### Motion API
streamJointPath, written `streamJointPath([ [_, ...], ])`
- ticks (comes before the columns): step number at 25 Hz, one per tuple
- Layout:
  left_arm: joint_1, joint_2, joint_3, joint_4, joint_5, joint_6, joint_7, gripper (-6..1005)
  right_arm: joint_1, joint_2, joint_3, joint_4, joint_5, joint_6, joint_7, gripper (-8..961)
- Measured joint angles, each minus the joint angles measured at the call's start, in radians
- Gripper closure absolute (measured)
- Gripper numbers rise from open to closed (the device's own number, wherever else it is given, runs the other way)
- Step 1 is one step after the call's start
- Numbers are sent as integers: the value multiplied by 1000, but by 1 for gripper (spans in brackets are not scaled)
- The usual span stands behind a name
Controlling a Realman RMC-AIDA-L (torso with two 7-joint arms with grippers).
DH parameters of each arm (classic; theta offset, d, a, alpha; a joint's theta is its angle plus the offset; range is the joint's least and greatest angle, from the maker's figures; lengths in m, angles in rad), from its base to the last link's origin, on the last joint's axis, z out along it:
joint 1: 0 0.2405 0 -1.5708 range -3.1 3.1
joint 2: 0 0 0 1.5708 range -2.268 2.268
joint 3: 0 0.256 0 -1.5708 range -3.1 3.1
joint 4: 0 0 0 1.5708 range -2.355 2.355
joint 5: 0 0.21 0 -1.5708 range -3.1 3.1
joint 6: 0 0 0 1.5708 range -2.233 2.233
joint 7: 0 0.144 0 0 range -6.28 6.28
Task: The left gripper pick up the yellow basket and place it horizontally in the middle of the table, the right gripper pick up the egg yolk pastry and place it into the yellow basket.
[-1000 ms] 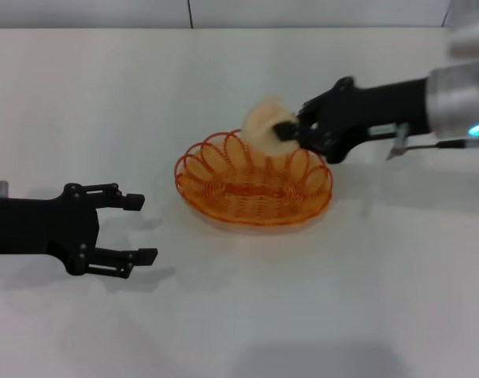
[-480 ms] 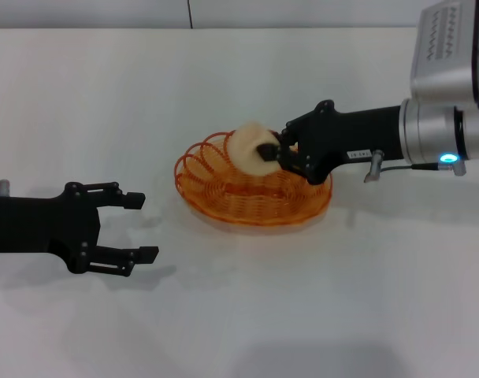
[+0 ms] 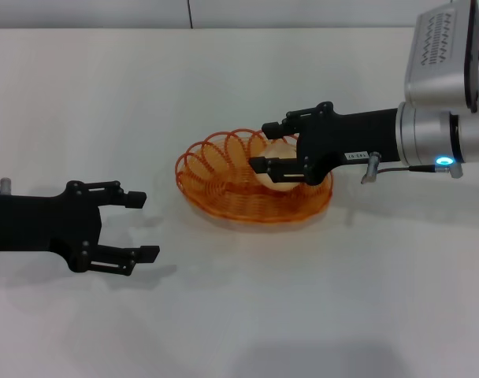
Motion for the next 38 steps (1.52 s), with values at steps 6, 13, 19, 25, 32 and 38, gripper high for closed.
streamJointPath([
  [6, 2, 0, -2, 0, 4, 0, 0, 136, -8, -4, 8, -5, 4, -23, -3, 356],
  [13, 4, 1, -3, 0, 5, 1, 1, 136, -66, -10, 124, -18, 5, -188, -96, 161],
  [19, 3, 2, -3, 0, 4, 1, 8, 136, -103, -15, 252, 58, 2, -294, -201, 82],
  [25, 1, 4, -3, 0, 4, 1, 9, 136, -104, -29, 298, 162, -7, -346, -285, 83],
  [32, -1, 9, -3, -1, 5, 1, 6, 136, -104, -35, 306, 205, -27, -351, -309, 84],
  [38, -2, 11, -2, -2, 6, 1, 2, 136, -102, -33, 306, 206, -48, -352, -304, 84],
])
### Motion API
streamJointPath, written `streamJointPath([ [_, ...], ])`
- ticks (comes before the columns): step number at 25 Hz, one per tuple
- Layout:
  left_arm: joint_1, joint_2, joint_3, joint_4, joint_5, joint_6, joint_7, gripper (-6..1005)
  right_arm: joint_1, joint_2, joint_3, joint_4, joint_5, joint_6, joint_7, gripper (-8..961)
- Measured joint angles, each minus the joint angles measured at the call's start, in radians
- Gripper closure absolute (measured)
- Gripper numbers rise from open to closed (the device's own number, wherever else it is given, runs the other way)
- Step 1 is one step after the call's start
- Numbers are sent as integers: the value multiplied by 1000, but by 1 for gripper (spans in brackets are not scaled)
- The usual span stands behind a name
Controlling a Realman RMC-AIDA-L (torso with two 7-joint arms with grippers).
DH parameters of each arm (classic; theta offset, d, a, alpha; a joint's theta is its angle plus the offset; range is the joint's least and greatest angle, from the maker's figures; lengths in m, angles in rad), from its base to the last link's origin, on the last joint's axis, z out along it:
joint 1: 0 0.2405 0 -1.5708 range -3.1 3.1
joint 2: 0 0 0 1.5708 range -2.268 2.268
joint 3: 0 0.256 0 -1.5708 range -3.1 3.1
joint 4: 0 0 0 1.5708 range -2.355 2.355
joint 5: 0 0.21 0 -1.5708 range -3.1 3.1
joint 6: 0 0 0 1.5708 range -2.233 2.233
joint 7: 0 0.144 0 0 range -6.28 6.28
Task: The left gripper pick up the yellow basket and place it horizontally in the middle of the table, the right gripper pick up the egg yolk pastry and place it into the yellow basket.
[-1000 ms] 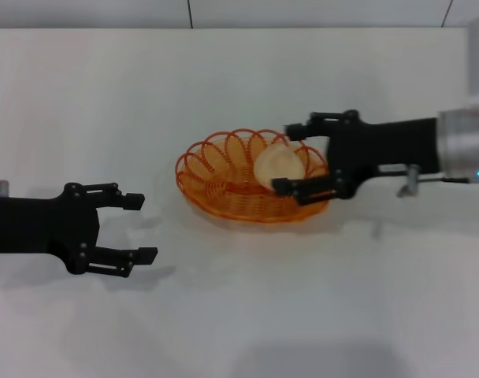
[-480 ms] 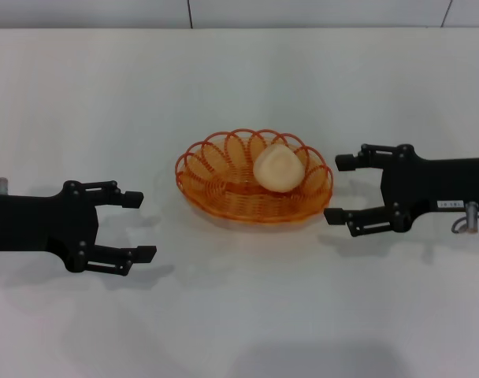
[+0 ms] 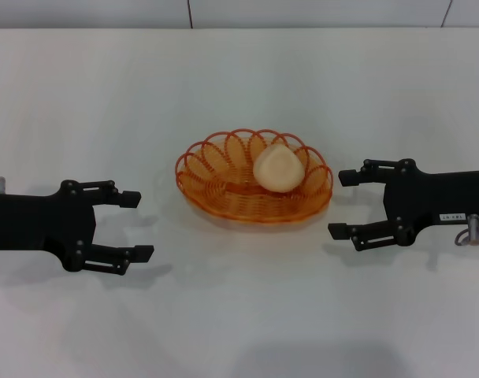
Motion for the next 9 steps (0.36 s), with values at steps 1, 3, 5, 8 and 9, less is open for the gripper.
streamJointPath([
  [1, 0, 0, 0, 0, 0, 0, 0, 136, 0, -1, 0, 0, -1, -1, 1, 84],
  [3, 0, 0, 0, 0, 0, -1, 0, 136, 0, -2, 0, 0, -1, -3, 1, 84],
  [5, 0, 0, 0, 0, 0, -1, 0, 136, -1, -3, 0, 0, -2, -6, 1, 84],
  [8, 0, 0, -1, 0, 0, -1, 0, 136, -2, -7, 1, 0, -2, -10, -2, 84],
  [9, 0, 0, -1, 0, 0, -1, 1, 136, -2, -9, 1, 1, -2, -10, -2, 84],
])
